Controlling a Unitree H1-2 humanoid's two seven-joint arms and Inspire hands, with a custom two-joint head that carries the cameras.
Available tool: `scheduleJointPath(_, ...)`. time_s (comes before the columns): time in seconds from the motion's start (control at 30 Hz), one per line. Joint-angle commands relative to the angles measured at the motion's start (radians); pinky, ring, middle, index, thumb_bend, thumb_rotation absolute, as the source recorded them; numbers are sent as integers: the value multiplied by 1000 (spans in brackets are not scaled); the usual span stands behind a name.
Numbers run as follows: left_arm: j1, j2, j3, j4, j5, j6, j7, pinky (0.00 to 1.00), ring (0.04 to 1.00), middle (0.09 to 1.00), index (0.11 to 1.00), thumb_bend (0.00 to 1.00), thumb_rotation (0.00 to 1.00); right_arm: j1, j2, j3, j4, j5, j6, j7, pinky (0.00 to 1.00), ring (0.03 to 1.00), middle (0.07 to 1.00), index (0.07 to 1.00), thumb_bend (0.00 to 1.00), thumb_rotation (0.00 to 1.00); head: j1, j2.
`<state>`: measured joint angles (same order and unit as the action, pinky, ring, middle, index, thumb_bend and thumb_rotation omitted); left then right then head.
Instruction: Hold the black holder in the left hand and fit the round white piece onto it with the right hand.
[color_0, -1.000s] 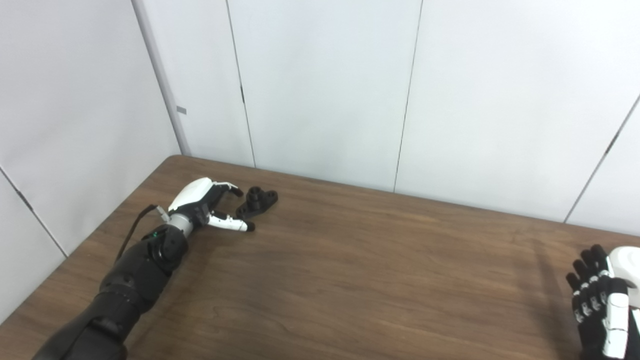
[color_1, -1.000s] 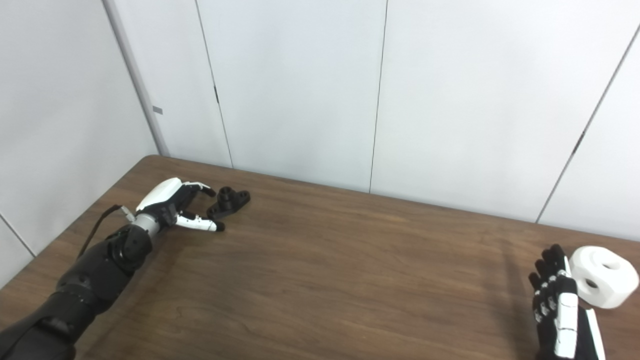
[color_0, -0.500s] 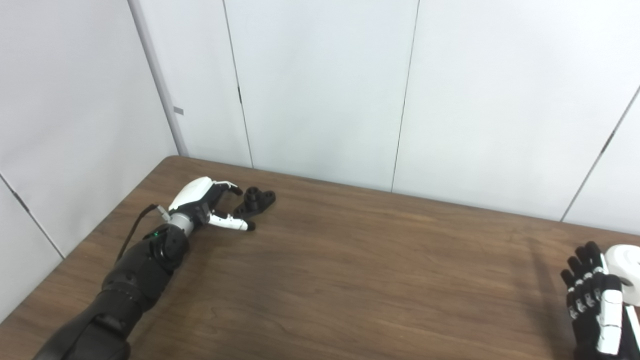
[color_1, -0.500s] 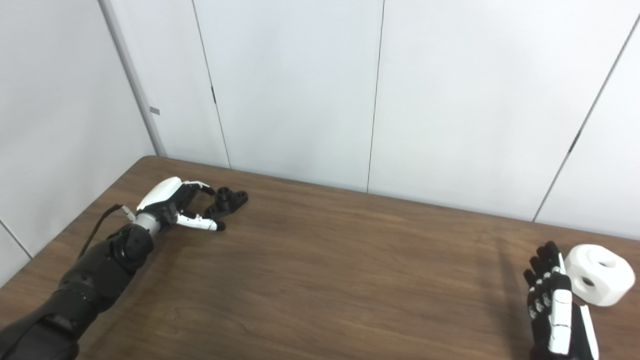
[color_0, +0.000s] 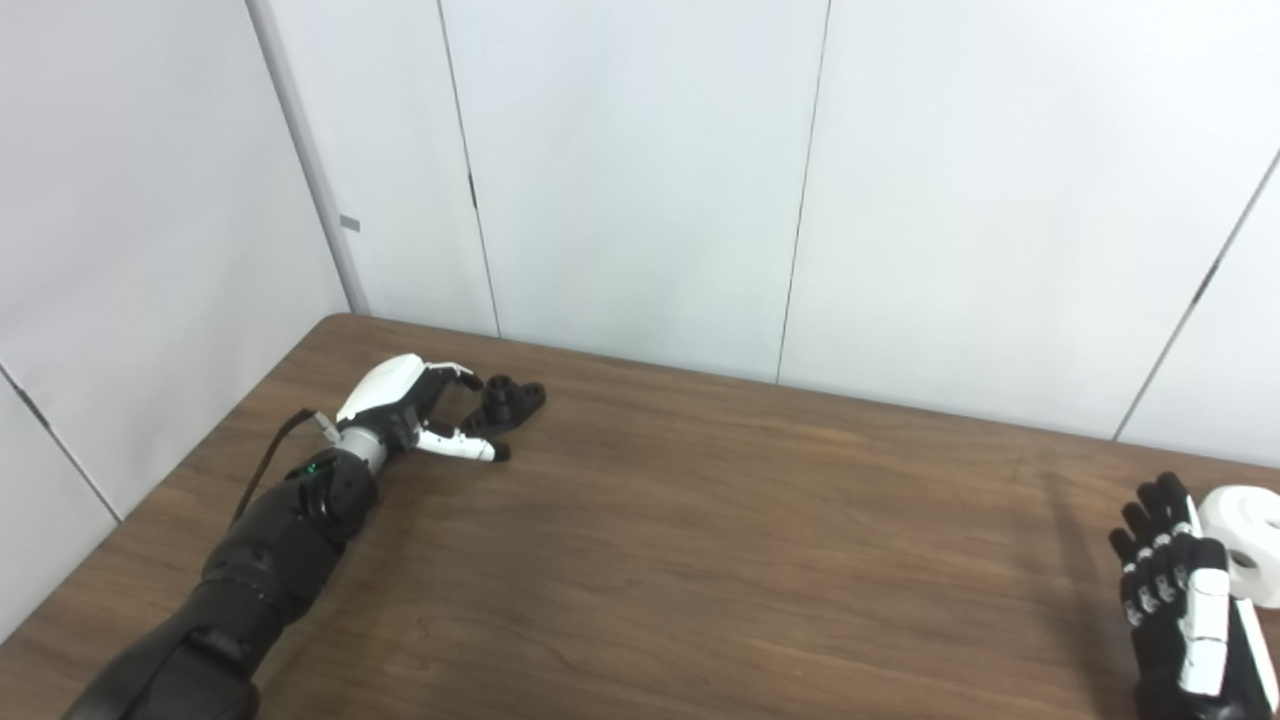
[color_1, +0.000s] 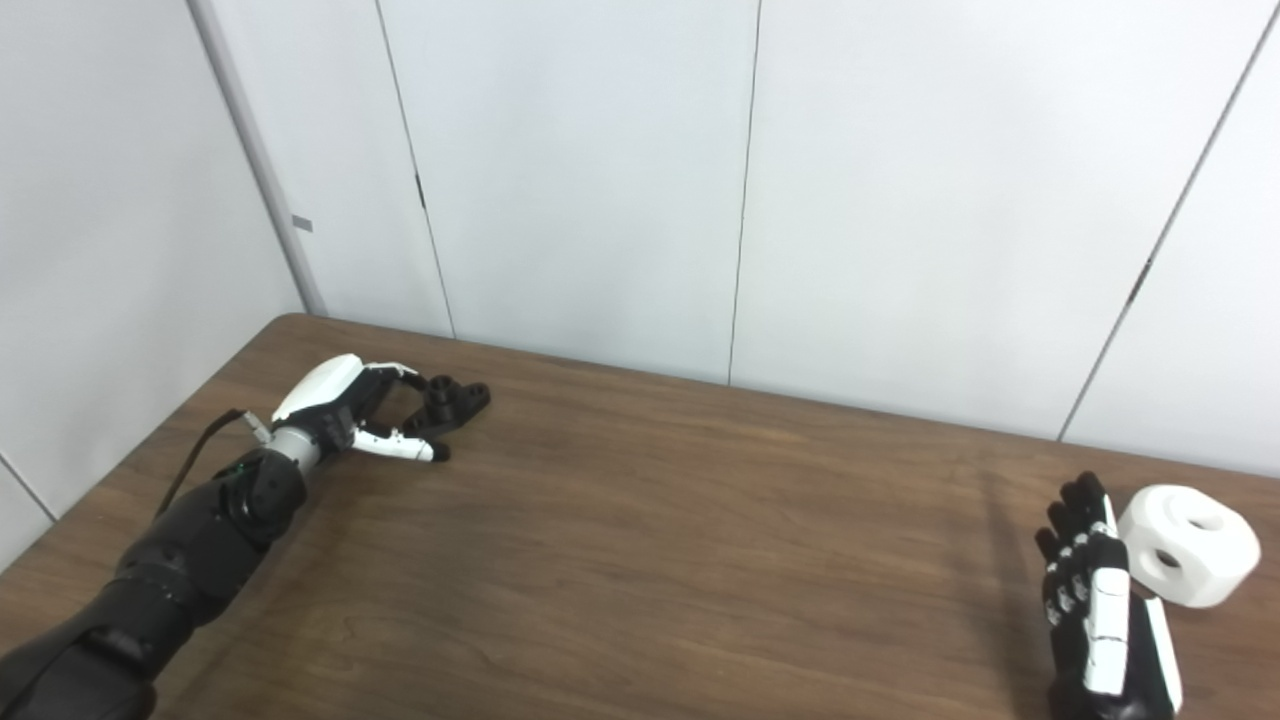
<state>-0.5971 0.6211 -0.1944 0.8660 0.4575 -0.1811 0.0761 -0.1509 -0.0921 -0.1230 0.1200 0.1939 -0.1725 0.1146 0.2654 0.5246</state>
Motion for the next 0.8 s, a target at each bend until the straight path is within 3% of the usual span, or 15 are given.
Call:
scheduleJointPath(0.0,-33,-11,-17,-9,12,-11,-9,972,948,875,776,982,281,20,18,9,35,-4,-25,-5,1000,1000,1000,996,433,1000,0,1)
scheduleJointPath(0.63,-30,-22,-41,-28,19,-11,10,979,948,874,775,973,304,11,15,3,74,4,-58,6,1000,1000,1000,995,436,1000,0,4)
scheduleJointPath(0.73,-36,-24,-43,-12,28,-22,51,945,923,841,649,885,156,12,12,3,70,13,-56,12,999,1000,1000,997,444,999,6,9)
scheduleJointPath(0.77,-38,-24,-43,-2,27,-37,62,941,916,813,569,709,106,13,12,3,66,15,-52,13,1000,1000,1000,999,445,999,7,10)
